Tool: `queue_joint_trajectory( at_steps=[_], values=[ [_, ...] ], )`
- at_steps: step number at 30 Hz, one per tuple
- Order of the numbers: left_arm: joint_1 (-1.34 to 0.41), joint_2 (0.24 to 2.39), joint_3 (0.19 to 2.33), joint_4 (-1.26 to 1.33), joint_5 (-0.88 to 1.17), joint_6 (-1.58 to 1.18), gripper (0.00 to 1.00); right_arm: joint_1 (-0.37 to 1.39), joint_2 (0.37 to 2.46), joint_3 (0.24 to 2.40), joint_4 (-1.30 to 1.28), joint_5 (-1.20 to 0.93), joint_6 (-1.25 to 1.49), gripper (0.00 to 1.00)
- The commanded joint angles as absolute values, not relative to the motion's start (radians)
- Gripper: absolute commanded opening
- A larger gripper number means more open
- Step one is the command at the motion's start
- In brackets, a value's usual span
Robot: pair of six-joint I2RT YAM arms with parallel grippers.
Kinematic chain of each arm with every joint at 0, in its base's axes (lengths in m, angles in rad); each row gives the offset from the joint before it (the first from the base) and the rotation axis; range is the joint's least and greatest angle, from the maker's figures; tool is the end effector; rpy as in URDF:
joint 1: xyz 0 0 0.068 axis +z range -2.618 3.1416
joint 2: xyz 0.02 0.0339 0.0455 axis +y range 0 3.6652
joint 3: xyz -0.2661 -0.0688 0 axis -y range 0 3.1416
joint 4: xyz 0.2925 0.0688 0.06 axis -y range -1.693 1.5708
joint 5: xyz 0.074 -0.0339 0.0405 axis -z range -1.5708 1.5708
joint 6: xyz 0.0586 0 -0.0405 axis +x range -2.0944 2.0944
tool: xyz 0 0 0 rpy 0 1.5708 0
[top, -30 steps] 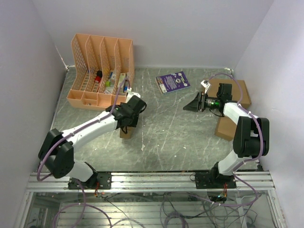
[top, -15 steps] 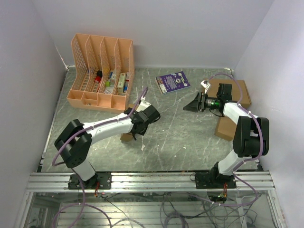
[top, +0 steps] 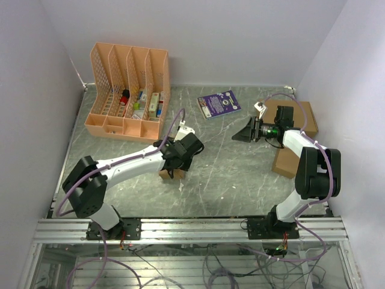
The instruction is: Fold the paper box
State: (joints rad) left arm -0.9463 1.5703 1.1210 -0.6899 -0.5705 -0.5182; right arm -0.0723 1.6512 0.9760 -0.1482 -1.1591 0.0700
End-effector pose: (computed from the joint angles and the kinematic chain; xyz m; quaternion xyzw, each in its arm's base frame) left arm 0.2367 -0.2743 0.1946 0.1402 0.9287 0.0670 0.3366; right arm 0.3763 0.0266 0.1713 -0.1440 0.7912 0.5095 0.3060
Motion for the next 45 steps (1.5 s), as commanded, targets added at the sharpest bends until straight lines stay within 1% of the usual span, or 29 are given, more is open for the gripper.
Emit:
queue_joint_trajectory(
  at_steps=[1,6,10,15,19,22,25,27,29,30,34,37,40,45],
  values=[
    [-0.95,1.512,1.112,-0.614,-0.519,-0.537,0.86,-0.083,1.656,0.988,-0.164,-1.173,0.052,0.65],
    [-0.947,1.45,1.064,-0.511,-0.437,-0.533,0.86,-0.082,1.648,0.991,-0.176,-1.176,0.035,0.65],
    [-0.91,1.348,0.94,-0.256,-0.257,-0.524,0.88,-0.082,1.632,0.995,-0.222,-1.176,-0.026,0.65],
    [-0.769,1.231,0.807,0.037,-0.038,-0.558,1.0,-0.082,1.583,1.031,-0.266,-1.165,-0.109,0.67],
    [-0.674,1.191,0.774,0.144,0.056,-0.594,0.99,-0.083,1.521,1.054,-0.313,-1.115,-0.186,0.7],
    [-0.626,1.164,0.799,0.123,0.062,-0.588,0.98,-0.081,1.478,1.105,-0.375,-1.026,-0.283,0.73],
    [-0.575,1.122,0.833,0.067,0.045,-0.577,0.98,-0.082,1.427,1.18,-0.435,-0.907,-0.387,0.78],
    [-0.539,1.087,0.855,0.031,0.041,-0.57,0.98,-0.083,1.381,1.219,-0.447,-0.823,-0.433,0.86],
    [-0.503,1.055,0.881,-0.008,0.048,-0.562,0.98,-0.083,1.33,1.247,-0.444,-0.757,-0.456,0.98],
    [-0.489,1.042,0.896,-0.029,0.053,-0.555,0.98,-0.083,1.307,1.257,-0.428,-0.732,-0.431,0.99],
    [-0.453,1.012,1.006,-0.168,0.056,-0.491,0.98,-0.084,1.227,1.277,-0.33,-0.609,-0.144,1.0],
    [-0.449,1.002,1.114,-0.288,0.03,-0.441,0.98,-0.085,1.22,1.318,-0.349,-0.669,-0.051,1.0],
    [-0.449,0.983,1.189,-0.376,0.0,-0.413,0.98,-0.085,1.208,1.346,-0.351,-0.673,0.017,1.0],
    [-0.449,0.94,1.227,-0.405,-0.002,-0.422,0.98,-0.085,1.15,1.35,-0.318,-0.716,0.03,1.0]
  ],
)
